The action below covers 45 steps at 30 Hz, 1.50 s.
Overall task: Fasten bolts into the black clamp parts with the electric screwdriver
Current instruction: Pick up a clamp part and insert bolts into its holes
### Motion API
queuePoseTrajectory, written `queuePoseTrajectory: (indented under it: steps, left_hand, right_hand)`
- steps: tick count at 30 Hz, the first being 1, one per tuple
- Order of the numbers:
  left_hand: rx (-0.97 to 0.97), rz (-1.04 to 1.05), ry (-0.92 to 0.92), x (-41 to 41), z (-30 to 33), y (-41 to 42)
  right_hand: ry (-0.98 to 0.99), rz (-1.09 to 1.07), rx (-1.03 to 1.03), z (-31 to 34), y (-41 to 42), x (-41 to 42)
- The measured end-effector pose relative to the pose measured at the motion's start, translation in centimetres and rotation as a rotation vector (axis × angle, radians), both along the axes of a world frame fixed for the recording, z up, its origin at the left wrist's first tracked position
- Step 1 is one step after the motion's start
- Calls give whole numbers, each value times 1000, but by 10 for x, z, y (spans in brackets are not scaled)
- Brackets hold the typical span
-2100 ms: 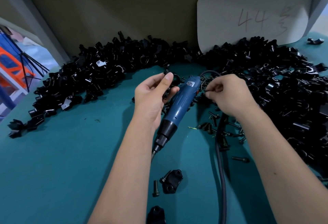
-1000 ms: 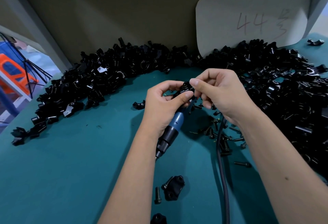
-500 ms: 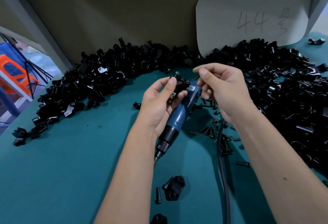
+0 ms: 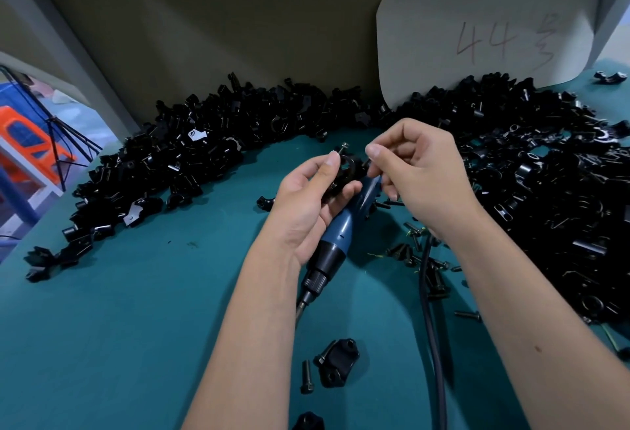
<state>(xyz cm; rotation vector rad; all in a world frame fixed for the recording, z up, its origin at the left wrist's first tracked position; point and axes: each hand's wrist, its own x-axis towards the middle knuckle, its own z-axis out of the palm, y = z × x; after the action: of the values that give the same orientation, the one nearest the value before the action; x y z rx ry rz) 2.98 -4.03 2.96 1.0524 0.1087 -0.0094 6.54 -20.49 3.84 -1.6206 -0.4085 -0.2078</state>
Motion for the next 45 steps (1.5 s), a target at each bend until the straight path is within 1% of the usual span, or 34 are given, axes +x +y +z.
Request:
queuePoseTrajectory:
  steps: [3,8,12,15,17,22,25,35,40,45]
  left_hand:
    - [2,2,0,0,0,0]
    - [20,9,0,0,0,0]
    - [12,-16,17,1,1,1]
    - [-64,-50,37,1,5,3]
    - [-80,-54,24,1,6,3]
    - [72,-21,-10,2,5,2]
    - [115,-10,-5,2,3,1]
    - [54,-2,0,2,3,-1]
    - [43,-9,-1,2,2,0]
    - [90,2,2,2,1,1]
  right_hand:
    - [-10,-5,-21,-1,-1,1]
    - [-52,-28,-147,-6,2,1]
    - [-67,-83,-80,-6,9,-1]
    - [-101,-48,-56,-4,16,-4]
    - [-131,-26,-81,-3,19,-6]
    - [-170,-24,-123,-2,18,-7]
    - [-160,6,-124,-2,15,-5]
    - [-37,80,-86,-3,4,3]
    - [6,75,-69,-5,5,3]
    - [-5,40,-42,-3,10,-1]
